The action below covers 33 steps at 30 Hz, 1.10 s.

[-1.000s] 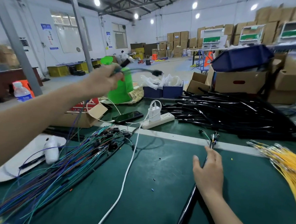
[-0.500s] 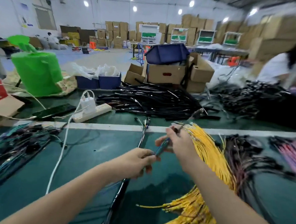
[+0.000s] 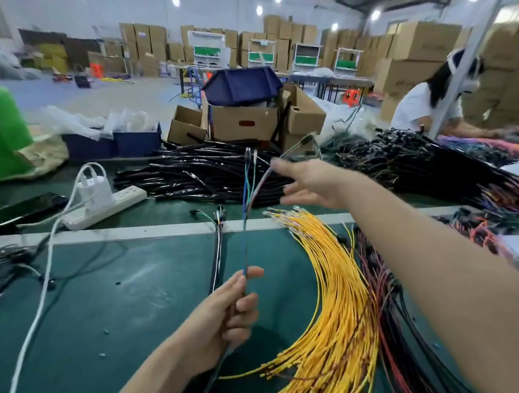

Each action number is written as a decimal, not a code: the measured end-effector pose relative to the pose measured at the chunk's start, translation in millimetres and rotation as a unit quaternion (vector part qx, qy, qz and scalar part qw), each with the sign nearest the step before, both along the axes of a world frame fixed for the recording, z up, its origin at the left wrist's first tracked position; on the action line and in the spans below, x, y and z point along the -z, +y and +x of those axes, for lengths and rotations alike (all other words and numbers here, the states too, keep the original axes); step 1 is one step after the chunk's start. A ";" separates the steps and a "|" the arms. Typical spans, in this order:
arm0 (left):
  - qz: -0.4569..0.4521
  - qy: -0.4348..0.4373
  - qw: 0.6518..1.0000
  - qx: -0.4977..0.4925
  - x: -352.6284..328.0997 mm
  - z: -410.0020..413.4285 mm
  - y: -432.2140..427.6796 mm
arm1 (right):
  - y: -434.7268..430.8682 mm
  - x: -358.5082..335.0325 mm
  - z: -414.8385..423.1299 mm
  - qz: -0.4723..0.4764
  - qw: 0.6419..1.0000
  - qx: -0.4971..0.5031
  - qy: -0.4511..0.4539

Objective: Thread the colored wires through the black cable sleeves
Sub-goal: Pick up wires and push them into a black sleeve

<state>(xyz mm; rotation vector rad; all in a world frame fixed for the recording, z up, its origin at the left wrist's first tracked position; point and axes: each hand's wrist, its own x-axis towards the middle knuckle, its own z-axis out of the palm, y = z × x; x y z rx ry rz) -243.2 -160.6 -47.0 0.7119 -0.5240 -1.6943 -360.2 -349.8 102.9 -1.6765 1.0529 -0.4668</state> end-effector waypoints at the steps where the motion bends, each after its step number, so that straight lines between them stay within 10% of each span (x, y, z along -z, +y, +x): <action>1: 0.020 0.010 1.000 -0.016 0.5 -0.1 -1.1 | -0.1 15.0 -3.4 -0.045 0.995 0.007 0.088; 4: 0.062 -0.001 0.998 -0.027 1.3 -2.6 -4.9 | 0.1 68.2 -19.4 -0.147 0.932 0.042 0.329; 8: 0.100 0.038 0.994 0.001 3.2 -1.6 -8.0 | 12.7 116.5 -30.4 -0.178 0.887 0.084 0.418; 19: 0.079 0.009 0.991 -0.106 4.1 -3.5 -9.1 | 36.8 137.5 -47.2 -0.180 0.942 0.192 0.210; 33: 0.083 0.030 0.987 -0.133 6.6 -4.8 -12.9 | 60.0 138.1 -46.2 -0.251 0.900 0.165 0.315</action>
